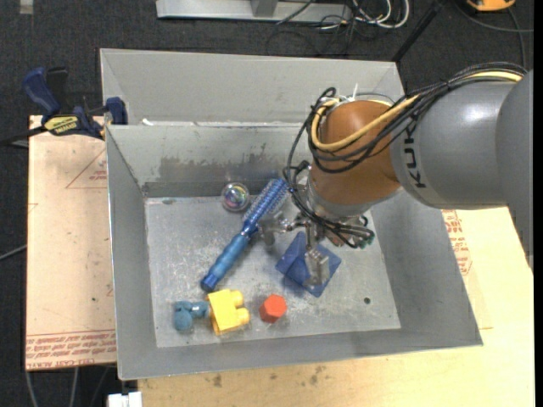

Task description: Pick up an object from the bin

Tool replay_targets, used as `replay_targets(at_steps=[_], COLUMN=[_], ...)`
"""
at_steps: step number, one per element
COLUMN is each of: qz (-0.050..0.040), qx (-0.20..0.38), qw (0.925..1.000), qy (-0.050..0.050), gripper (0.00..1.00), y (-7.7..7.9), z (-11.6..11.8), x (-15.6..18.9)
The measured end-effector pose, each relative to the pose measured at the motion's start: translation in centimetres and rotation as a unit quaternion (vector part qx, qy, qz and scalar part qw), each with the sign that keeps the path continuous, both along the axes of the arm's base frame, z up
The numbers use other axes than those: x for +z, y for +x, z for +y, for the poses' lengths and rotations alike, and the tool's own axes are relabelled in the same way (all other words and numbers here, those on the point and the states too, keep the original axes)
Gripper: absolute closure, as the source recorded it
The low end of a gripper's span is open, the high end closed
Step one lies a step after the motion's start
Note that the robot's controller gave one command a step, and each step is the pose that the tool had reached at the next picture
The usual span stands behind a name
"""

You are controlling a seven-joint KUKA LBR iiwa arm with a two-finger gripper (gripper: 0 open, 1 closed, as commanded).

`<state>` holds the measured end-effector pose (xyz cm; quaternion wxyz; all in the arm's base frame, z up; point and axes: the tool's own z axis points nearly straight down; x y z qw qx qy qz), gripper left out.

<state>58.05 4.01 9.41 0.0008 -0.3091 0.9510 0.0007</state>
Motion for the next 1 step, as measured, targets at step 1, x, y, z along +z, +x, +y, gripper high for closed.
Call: replay_targets(at_steps=[1], qz=[0.0000], qx=[0.000], qw=[1.0000], qy=[0.000], gripper=[1.00], y=[0.00], z=[-0.01], x=[0.00])
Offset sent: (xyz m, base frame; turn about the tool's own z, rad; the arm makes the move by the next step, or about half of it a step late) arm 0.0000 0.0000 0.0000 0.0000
